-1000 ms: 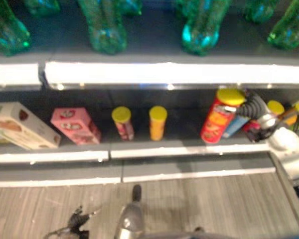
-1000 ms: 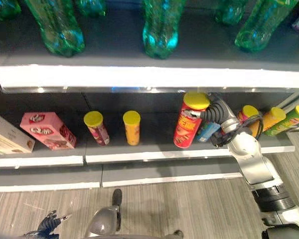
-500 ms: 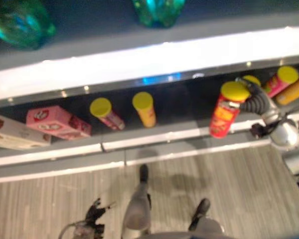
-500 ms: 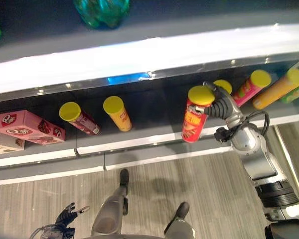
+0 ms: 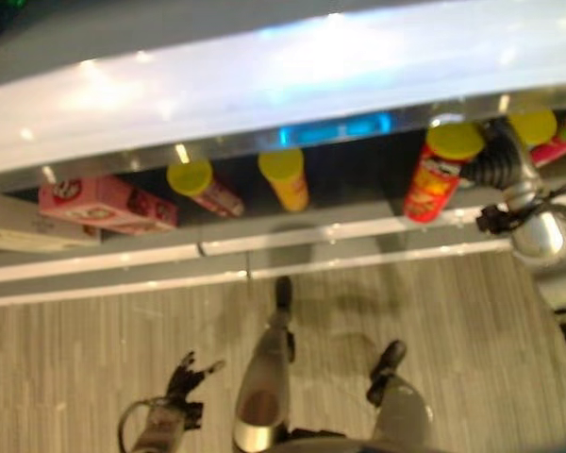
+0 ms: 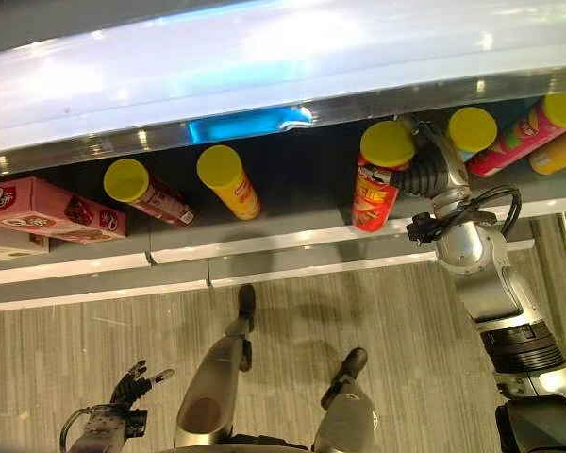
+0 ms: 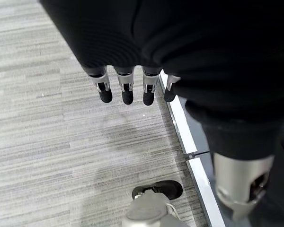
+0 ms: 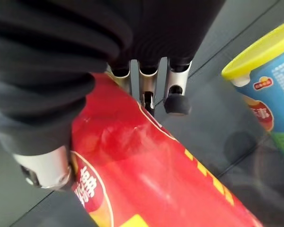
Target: Put the goods on the table back onto the shelves and tidy them up.
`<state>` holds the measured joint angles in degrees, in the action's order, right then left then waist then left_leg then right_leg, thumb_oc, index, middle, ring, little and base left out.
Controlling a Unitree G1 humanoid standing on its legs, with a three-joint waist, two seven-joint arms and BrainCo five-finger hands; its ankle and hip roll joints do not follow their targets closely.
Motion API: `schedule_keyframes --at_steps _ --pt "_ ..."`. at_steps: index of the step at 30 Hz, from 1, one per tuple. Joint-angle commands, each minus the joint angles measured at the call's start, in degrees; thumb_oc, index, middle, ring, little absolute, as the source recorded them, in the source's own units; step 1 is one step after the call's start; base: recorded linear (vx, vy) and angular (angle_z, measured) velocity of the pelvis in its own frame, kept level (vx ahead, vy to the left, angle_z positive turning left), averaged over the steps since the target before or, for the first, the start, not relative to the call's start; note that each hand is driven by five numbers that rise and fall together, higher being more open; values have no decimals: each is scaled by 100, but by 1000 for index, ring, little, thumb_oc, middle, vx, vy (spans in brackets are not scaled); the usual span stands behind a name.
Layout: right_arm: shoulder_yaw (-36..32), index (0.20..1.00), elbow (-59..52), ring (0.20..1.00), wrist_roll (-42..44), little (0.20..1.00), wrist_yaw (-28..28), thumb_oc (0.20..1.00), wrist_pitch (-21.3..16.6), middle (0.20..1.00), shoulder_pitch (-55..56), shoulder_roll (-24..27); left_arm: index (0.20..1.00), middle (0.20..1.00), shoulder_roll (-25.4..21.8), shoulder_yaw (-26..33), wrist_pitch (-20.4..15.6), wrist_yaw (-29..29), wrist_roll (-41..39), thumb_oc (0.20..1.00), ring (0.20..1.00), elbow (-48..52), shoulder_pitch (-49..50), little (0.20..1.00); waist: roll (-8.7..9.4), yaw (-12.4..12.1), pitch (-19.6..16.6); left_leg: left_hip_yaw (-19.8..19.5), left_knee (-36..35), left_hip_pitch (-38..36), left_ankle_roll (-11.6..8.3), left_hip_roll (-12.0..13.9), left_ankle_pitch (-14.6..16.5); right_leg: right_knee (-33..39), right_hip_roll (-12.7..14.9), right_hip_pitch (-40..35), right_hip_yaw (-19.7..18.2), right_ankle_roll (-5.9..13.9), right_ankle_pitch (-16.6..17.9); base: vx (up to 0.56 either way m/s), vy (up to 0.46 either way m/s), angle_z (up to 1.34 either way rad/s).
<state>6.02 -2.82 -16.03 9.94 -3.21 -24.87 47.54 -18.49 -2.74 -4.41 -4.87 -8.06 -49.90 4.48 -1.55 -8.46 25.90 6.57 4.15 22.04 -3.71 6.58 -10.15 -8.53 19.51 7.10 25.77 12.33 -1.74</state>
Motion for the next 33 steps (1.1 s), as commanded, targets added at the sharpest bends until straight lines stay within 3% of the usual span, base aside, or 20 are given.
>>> schedule_keyframes --at_steps 1,13,23,33 --pt "-372 200 -242 200 -372 200 521 200 -283 200 -295 178 1000 1000 -222 -257 -91 -180 -134 1000 1000 -86 95 1000 -9 -68 -173 -315 623 -132 -309 405 985 -776 320 915 -377 -177 84 -27 0 5" --pt "-392 200 201 200 -858 200 1495 200 -48 200 -524 -491 1000 1000 -149 -616 -178 -447 -266 1000 1000 170 72 1000 -284 -98 35 -424 779 151 -322 335 1141 -1120 402 1284 -490 -115 -113 6 5 5" --pt "-481 200 584 200 -1051 200 2124 200 166 200 -849 -600 1000 1000 -179 -810 -234 -610 -256 1000 1000 320 81 1000 -424 -127 32 -499 796 365 -313 249 1126 -1181 456 1452 -466 -100 -115 0 0 0" --pt "-490 200 676 200 -1090 200 2308 200 218 200 -894 -605 1000 1000 -141 -945 -245 -662 -226 1000 1000 365 37 1000 -497 -109 85 -537 859 495 -345 195 1133 -1286 492 1546 -448 -107 -165 0 0 0"
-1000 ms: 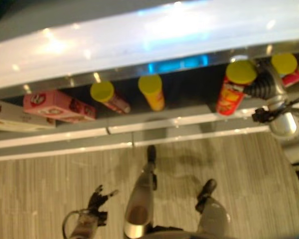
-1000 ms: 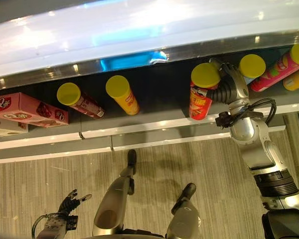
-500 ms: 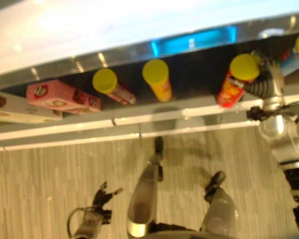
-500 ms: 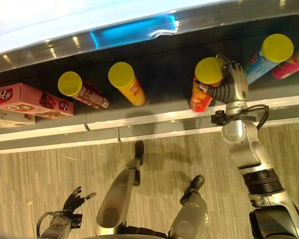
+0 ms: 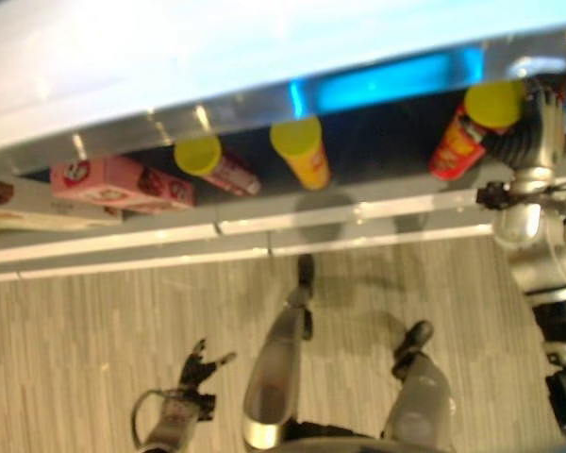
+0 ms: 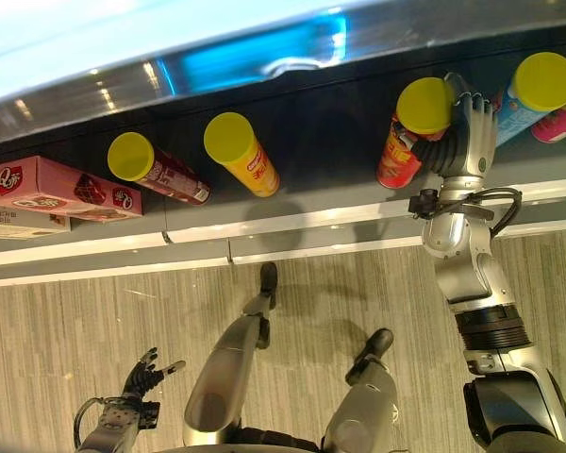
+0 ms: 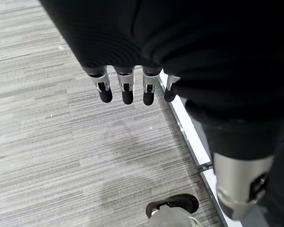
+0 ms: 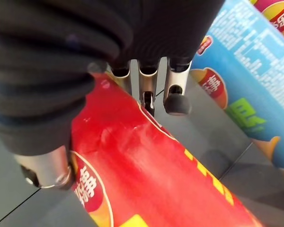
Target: Put the goods on the table back onto the shelves and tidy them up.
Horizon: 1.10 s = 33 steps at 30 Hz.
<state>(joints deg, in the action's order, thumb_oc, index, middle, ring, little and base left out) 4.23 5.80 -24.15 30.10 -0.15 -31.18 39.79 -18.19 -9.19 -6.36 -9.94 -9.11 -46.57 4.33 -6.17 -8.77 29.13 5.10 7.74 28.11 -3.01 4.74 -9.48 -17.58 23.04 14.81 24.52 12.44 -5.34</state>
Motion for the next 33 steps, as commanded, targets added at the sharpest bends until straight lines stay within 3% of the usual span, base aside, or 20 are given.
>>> schedule_keyframes --at_steps 1,17,33 --pt "-306 200 -189 200 -288 200 317 200 -85 200 -254 155 1000 1000 -164 -312 -46 -165 -124 1000 1000 19 46 1000 -36 -78 -234 -393 509 -103 -418 380 1066 -396 144 781 -322 -119 194 13 -5 4" --pt "43 200 44 200 -452 200 515 200 6 200 -568 81 1000 1000 -137 -455 -79 -266 -131 1000 1000 114 9 1000 -129 -157 -174 -454 548 37 -433 303 1028 -471 222 856 -276 -104 214 0 4 4" --pt "179 200 38 200 -500 200 547 200 87 200 -620 61 1000 1000 -84 -500 -60 -348 -129 1000 1000 73 -74 1000 -64 -157 -179 -487 555 38 -456 261 1026 -437 233 807 -277 -112 238 0 0 1"
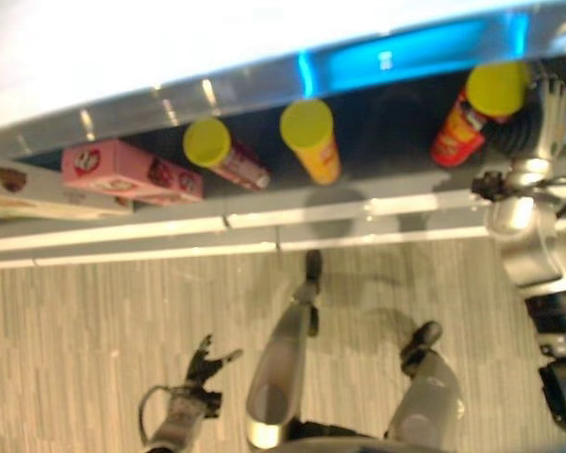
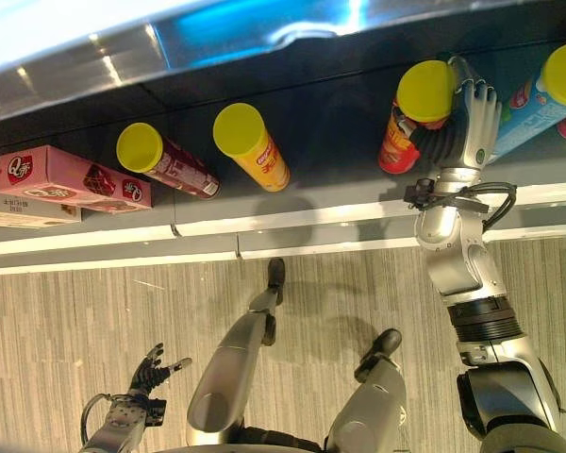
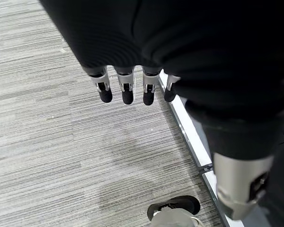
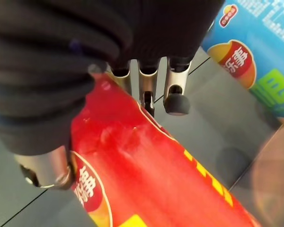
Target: Put the goods on the table back onto the shelves and tidy them up.
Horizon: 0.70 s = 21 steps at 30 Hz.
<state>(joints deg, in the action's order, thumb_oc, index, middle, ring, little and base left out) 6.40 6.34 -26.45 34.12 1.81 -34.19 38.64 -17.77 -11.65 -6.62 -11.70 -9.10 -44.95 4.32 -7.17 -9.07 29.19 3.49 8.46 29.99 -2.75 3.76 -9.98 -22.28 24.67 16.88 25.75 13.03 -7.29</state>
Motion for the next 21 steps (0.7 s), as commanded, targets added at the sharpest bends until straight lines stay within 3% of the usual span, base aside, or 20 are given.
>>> schedule_keyframes --at_steps 1,2,3,4,21 --pt "-45 200 -27 200 -269 200 145 200 -114 200 -305 166 1000 1000 -124 -257 -33 -174 -127 1000 1000 -98 -67 1000 38 -121 -183 -326 493 -152 -480 357 1081 25 72 599 -398 -173 435 0 0 0" --pt "-45 398 -27 398 -269 398 145 398 -114 398 -305 166 1000 1000 -124 -257 -33 -174 -127 1000 1000 -98 -67 1000 38 -121 -183 -326 494 -152 -480 357 1081 25 72 599 -398 -173 434 0 0 0" --pt "-38 871 -27 871 -280 871 148 871 -107 871 -289 161 1000 1000 -113 -256 -26 -173 -114 1000 1000 -122 -74 1000 38 -116 -185 -328 483 -166 -483 364 1074 23 74 599 -392 -169 435 0 0 0" --pt "-40 1000 -40 1000 -283 1000 158 1000 -114 1000 -287 154 1000 1000 -110 -255 -28 -182 -109 1000 1000 -125 -72 1000 41 -110 -184 -324 482 -172 -485 369 1074 27 73 596 -397 -169 436 0 0 0" --pt "-381 1000 -1052 1000 -105 1000 186 1000 -278 1000 -220 109 1000 1000 -75 -220 43 -149 -137 1000 1000 -159 -97 1000 107 -54 -334 -286 116 -409 -526 401 935 357 3 407 -342 -118 567 4 -1 1"
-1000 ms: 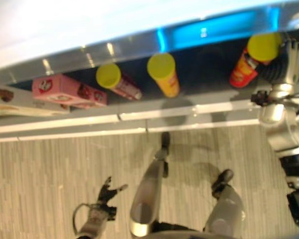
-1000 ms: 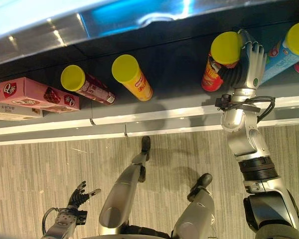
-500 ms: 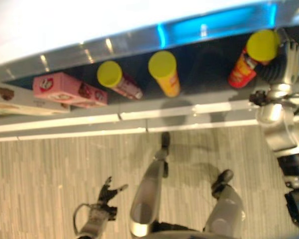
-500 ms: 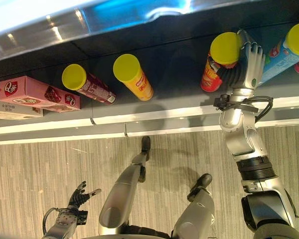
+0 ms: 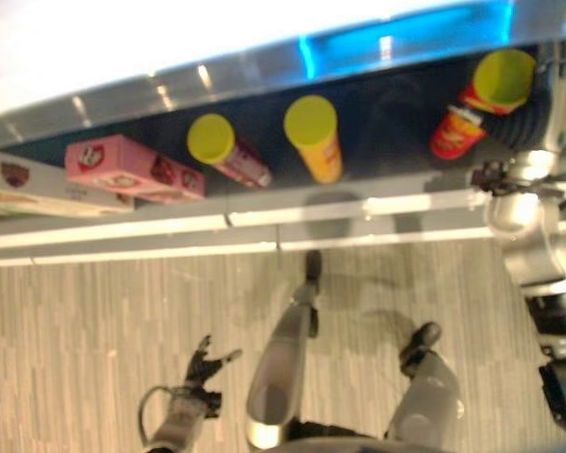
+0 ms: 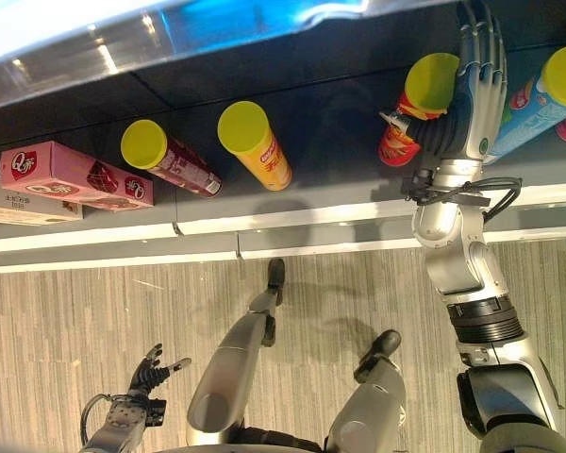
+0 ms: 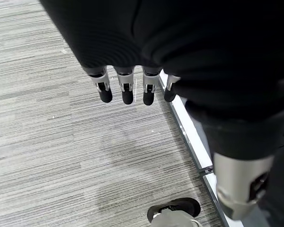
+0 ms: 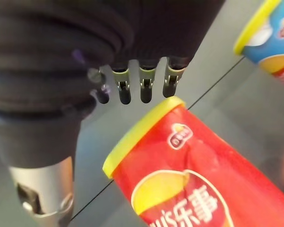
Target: Put the goods on the table back onto the shelves and tidy them up.
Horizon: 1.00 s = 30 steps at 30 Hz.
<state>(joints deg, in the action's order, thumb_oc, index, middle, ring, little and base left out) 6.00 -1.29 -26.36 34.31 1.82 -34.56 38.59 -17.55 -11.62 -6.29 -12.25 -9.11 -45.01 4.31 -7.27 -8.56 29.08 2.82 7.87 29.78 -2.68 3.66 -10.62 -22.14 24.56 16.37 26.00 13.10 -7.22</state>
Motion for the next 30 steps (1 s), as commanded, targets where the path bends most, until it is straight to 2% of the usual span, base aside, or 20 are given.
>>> schedule_keyframes --at_steps 1,2,4,6,9,10,11,12,13,14,15,16,18,21,24,30 --pt "-383 1000 -401 1000 -126 1000 183 1000 -296 1000 -156 94 1000 1000 -83 -208 11 -105 -142 1000 1000 -164 -102 1000 125 -86 -321 -216 175 -386 -537 414 999 353 9 457 -367 -124 564 -78 26 -1" --pt "-508 1000 -710 1000 -116 1000 198 1000 -346 1000 9 -12 1000 1000 -59 -200 8 -125 -179 1000 1000 -133 -114 1000 147 -35 -291 -187 166 -315 -501 395 867 418 19 507 -312 -183 700 0 0 0" --pt "-604 1000 -961 1000 -78 1000 191 1000 -396 1000 195 -141 1000 1000 -17 -173 26 -153 -200 1000 1000 -165 -134 1000 167 27 -299 -192 141 -376 -541 418 975 405 -18 480 -372 -116 595 38 -6 2" --pt "-687 1000 -1181 1000 -55 1000 174 1000 -423 1000 361 -223 1000 1000 -5 -166 29 -170 -216 1000 1000 -161 -146 1000 189 51 -268 -166 135 -313 -505 398 848 441 -5 532 -336 -181 710 -81 29 5" --pt "-884 1000 -1686 1000 300 1000 11 1000 -648 1000 841 -535 1000 1000 51 -98 42 -216 -269 1000 1000 -177 -147 1000 252 164 -233 -156 95 -299 -513 412 821 485 -32 548 -346 -177 729 -5 2 3" --pt "-903 1000 -1839 1000 684 1000 -226 1000 -801 1000 1069 -700 1000 1000 77 -53 55 -226 -301 1000 1000 -211 -156 1000 280 216 -239 -172 80 -363 -558 440 935 458 -60 514 -399 -109 610 0 0 0" --pt "-975 1000 -1926 1000 912 1000 -257 1000 -926 1000 1191 -807 1000 1000 92 -35 54 -218 -319 1000 1000 -200 -154 1000 298 248 -196 -152 86 -301 -519 422 811 489 -50 555 -360 -174 737 72 -25 -5" --pt "-1123 1000 -2041 1000 1676 1000 -531 1000 -1199 1000 1528 -1161 1000 1000 103 -3 78 -195 -347 1000 1000 -187 -122 1000 338 329 -188 -158 71 -359 -565 452 926 469 -82 524 -414 -108 619 -88 21 -6" --pt "-1164 1000 -2046 1000 2043 1000 -593 1000 -1361 1000 1614 -1314 1000 1000 104 21 82 -175 -376 1000 1000 -200 -129 1000 352 363 -144 -129 80 -291 -529 436 804 498 -67 581 -379 -174 742 -9 -1 -5" --pt "-1178 1000 -2074 1000 2273 1000 -679 1000 -1484 1000 1702 -1408 1000 1000 102 38 93 -153 -380 1000 1000 -198 -121 1000 368 386 -133 -122 75 -291 -536 437 800 507 -69 589 -384 -175 744 -4 1 -4" --pt "-1174 1000 -2073 1000 2278 1000 -686 1000 -1484 1000 1709 -1410 1000 1000 101 39 95 -153 -381 1000 1000 -202 -115 1000 371 386 -162 -140 67 -356 -576 457 923 476 -88 546 -430 -109 622 72 -23 -4" --pt "-1139 1000 -2055 1000 2831 1000 -937 1000 -1639 1000 1884 -1530 1000 1000 89 81 119 -75 -381 1000 1000 -241 -104 1000 411 441 -126 -116 72 -362 -590 471 935 473 -101 563 -455 -111 620 67 -23 -8" --pt "-1099 1000 -2012 1000 3256 1000 -1171 1000 -1748 1000 1985 -1593 1000 1000 78 115 116 -33 -403 1000 1000 -236 -87 1000 439 466 -113 -98 71 -350 -606 485 927 498 -108 578 -470 -112 642 -11 -7 -17" --pt "-975 1000 -1840 1000 3508 1000 -1342 1000 -1762 1000 2052 -1578 1000 1000 63 138 110 16 -419 1000 1000 -215 -78 1000 457 482 -91 -85 64 -352 -612 496 921 514 -111 587 -476 -109 665 -6 -2 -7" --pt "-799 1000 -1218 1000 3756 1000 -1527 1000 -1593 1000 2095 -1508 1000 1000 40 168 78 93 -428 1000 1000 -174 -77 1000 443 471 -74 -72 46 -371 -611 498 914 519 -96 583 -477 -103 684 -4 -6 -3" --pt "-606 1000 -632 1000 3111 1000 -1470 1000 -1317 1000 1789 -1132 1000 1000 -42 172 39 165 -392 1000 1000 -116 -34 1000 369 369 -66 -86 22 -377 -599 469 892 497 -54 574 -453 -107 689 0 0 0"
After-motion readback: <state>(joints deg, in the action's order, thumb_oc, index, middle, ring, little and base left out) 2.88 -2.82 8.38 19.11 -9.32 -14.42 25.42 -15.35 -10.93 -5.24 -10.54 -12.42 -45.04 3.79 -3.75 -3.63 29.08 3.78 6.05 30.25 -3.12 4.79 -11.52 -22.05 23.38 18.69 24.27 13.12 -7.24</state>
